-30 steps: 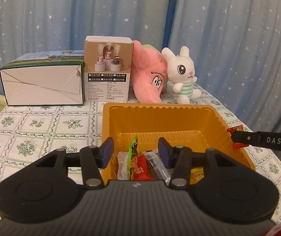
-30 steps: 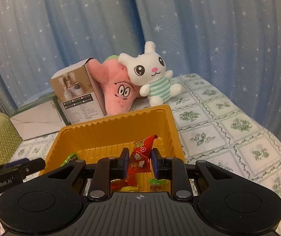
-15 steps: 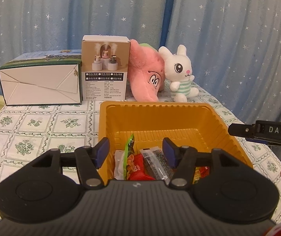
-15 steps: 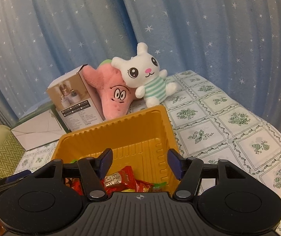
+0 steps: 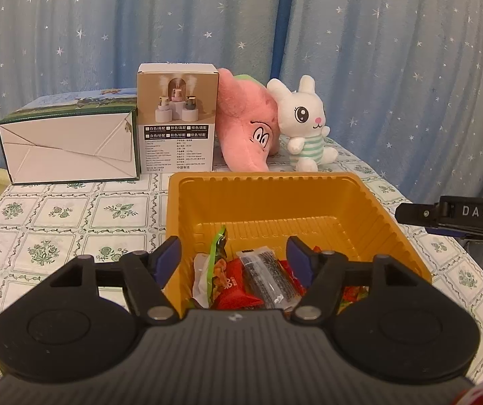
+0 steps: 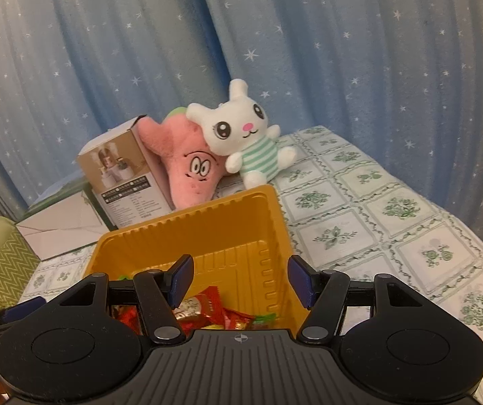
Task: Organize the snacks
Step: 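Move both tools back to the red chocolate and caramel cube on the cloth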
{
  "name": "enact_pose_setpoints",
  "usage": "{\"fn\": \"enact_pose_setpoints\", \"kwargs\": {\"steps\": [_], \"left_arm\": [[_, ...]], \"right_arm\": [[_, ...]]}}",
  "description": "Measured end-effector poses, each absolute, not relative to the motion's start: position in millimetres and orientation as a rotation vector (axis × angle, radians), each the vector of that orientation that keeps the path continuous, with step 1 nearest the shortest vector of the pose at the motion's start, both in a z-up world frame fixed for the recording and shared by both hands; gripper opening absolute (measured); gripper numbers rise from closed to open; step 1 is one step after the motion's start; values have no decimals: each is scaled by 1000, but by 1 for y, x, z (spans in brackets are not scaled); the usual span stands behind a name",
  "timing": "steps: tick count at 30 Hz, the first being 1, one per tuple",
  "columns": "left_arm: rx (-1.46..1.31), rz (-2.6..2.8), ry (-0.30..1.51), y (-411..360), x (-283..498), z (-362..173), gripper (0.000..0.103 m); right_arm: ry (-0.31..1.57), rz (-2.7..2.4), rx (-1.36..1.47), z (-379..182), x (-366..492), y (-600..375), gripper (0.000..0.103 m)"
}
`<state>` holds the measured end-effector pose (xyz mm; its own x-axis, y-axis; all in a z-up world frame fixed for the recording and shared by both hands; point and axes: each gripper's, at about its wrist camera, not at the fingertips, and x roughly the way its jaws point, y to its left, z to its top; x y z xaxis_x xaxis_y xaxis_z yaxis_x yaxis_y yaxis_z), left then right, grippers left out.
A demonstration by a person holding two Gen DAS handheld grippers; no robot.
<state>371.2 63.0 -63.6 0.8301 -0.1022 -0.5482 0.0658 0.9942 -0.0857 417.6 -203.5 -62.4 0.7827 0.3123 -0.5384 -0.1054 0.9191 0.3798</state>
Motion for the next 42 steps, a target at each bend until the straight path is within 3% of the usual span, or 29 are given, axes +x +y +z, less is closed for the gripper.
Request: {"fn": "enact_pose_setpoints", "kwargs": {"steps": [20,42], "left_arm": [[-23,-106,566,39,281,-57,86],[48,-191,678,26,170,-101,86]], "right_arm": [[654,174,331,-59,342,-229,62],[830,178,313,-113,214,-247,62]]}}
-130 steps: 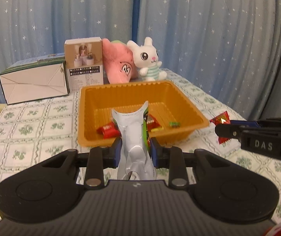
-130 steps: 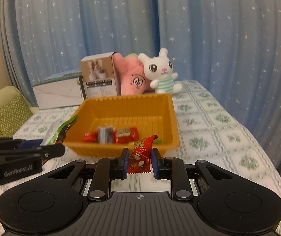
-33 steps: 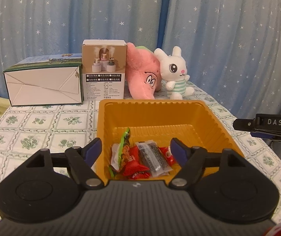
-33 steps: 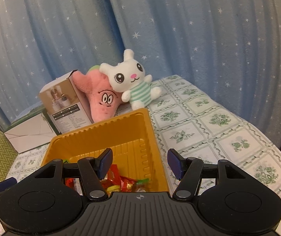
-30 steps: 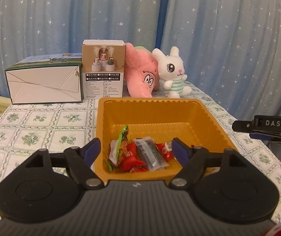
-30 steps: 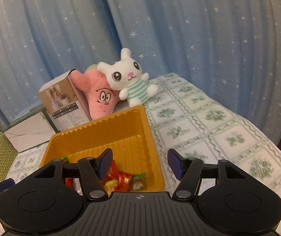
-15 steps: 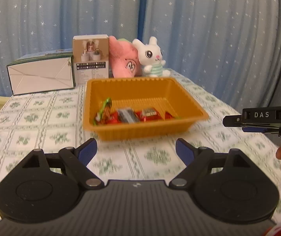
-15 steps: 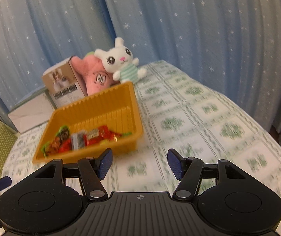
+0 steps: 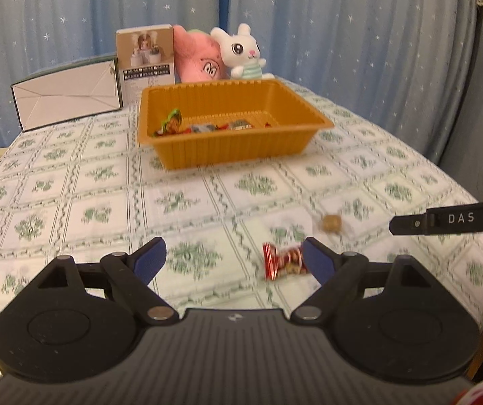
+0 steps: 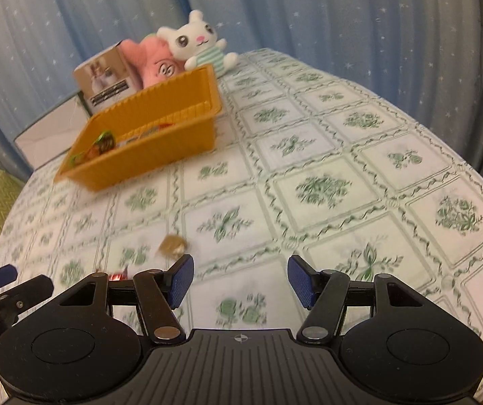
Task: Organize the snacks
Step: 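Move both tools back to the red chocolate and caramel cube on the cloth, then grasp the red-wrapped chocolate with left while right grasps the brown caramel cube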
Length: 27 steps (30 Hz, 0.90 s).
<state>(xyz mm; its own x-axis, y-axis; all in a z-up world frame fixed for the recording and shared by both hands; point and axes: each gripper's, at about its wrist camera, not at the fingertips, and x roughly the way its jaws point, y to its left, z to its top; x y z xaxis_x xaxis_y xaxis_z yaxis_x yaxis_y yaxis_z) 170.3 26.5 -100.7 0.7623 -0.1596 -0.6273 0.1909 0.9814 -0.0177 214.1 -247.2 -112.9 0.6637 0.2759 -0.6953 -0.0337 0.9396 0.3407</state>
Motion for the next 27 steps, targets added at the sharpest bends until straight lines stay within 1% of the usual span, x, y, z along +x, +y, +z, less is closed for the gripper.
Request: {"fn": "enact_pose_setpoints", "kwargs": {"steps": [4,10,16,27], "left_arm": [[101,-228,686,24,162,-106,86],[192,-288,731,17,165,-119,86],[328,-310,733,1,180,-134,86],[382,-326,728,-17,215,-149,86]], "right_arm": [[832,201,265,-114,210,-240,62],[851,203,278,-119,211,-238,62],[858,198,302,-122,214,-239,62],[870,157,358,-127,223,-248,62]]}}
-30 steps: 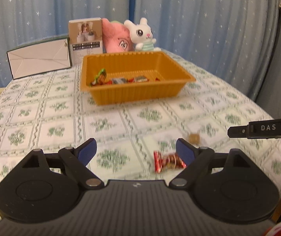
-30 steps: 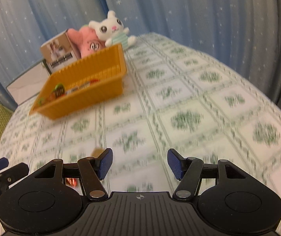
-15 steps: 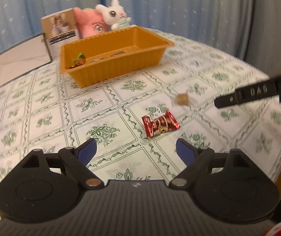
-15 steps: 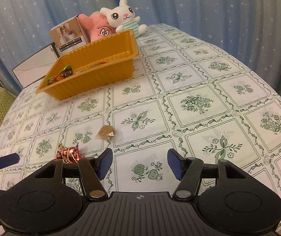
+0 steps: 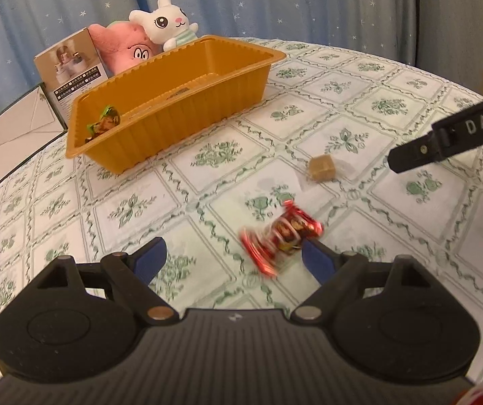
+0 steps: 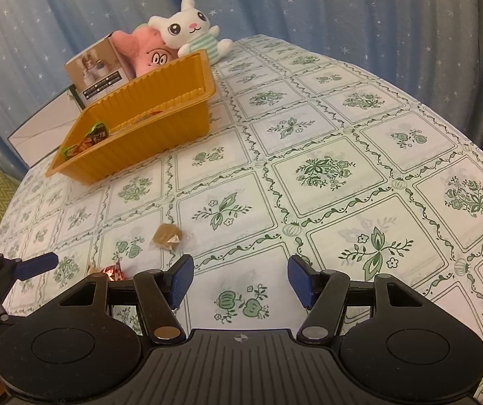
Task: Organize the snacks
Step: 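Grasp the red-wrapped chocolate with left while right grasps the brown caramel cube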
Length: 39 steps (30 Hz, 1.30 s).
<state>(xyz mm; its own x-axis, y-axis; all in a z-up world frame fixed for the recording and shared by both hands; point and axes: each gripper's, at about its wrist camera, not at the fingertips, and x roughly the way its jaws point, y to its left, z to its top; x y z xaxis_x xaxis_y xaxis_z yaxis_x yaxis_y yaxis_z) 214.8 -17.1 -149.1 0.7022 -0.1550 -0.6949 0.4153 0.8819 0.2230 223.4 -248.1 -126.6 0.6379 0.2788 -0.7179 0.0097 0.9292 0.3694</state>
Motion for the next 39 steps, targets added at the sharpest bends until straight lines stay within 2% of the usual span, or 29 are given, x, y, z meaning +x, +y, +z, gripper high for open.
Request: {"fn": "enact_pose_setpoints", "kwargs": {"steps": [4,6,13,16,18,19,34,39], "left_arm": [[357,-327,727,-18,226,-150,87],[327,-329,737,-17,229,-150,84],[207,-370,778,-18,228,-147,42],[152,-368,794,-16,227,-147,33],[153,-379,793,-19,225,-146,22],[154,-379,794,-20,224,-145,20],[12,-227,744,21,222,-124,19],[-23,-206,743,32,225,-121,19]], "right_arm": [[867,146,372,-127,226,-249,62],[865,144,375,-128,228,-249,62],[864,147,379,-128,230,-245,62],[864,151,376,-128,230,-244,62],[863,152,369,-128,229,-243,62],[862,152,366,-128,229,-242,62],[835,294,245,-129,237,-206,62],[811,343,93,-132,248,-183,62]]}}
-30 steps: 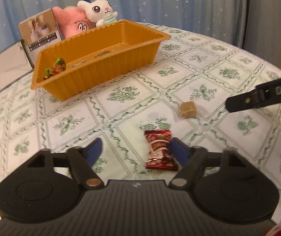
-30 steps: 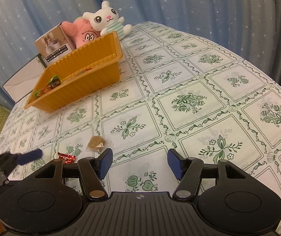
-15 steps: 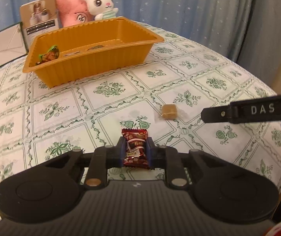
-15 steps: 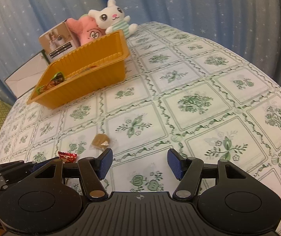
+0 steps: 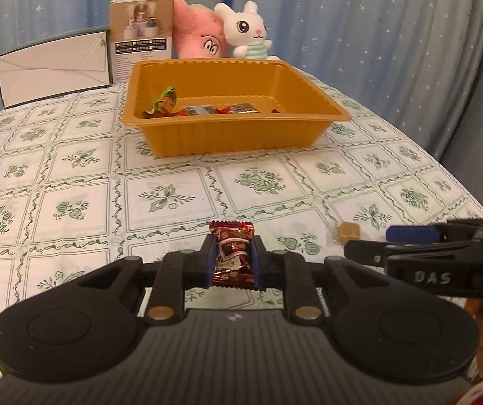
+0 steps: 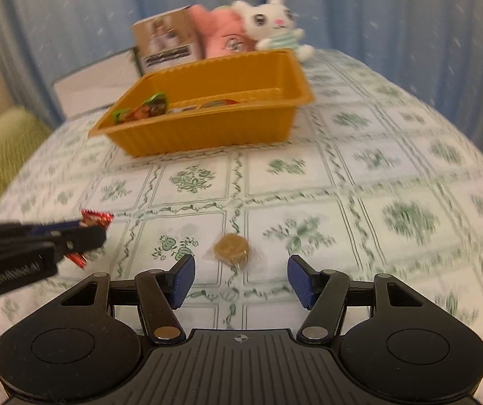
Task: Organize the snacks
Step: 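Grasp the red-wrapped chocolate with left while right grasps the brown caramel cube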
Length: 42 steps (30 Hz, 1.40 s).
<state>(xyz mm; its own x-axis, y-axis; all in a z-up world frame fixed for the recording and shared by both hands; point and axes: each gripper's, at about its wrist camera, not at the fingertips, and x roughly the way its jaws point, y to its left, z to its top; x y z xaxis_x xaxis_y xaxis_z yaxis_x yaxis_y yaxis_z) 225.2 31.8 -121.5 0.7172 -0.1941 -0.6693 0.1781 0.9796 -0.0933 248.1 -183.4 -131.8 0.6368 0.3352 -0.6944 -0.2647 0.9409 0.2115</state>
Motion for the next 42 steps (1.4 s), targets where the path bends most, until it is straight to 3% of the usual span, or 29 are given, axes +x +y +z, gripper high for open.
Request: {"fn": "enact_pose_setpoints", "kwargs": {"steps": [11,15,19,42], "left_arm": [[-47,-209,740,31,229,-123,19],[-41,-216,742,28,230,-124,19],[-56,-220,749,28,232,-125,19],[-80,-184,713,27,230,-112,19]], "right_arm": [[758,362,-62,-148,263,-166,58],[745,400,-79,-146,260,-160,36],[740,418,-78,-146,259,-157,23],[682,406,-15,-116,249,-158,22]]}}
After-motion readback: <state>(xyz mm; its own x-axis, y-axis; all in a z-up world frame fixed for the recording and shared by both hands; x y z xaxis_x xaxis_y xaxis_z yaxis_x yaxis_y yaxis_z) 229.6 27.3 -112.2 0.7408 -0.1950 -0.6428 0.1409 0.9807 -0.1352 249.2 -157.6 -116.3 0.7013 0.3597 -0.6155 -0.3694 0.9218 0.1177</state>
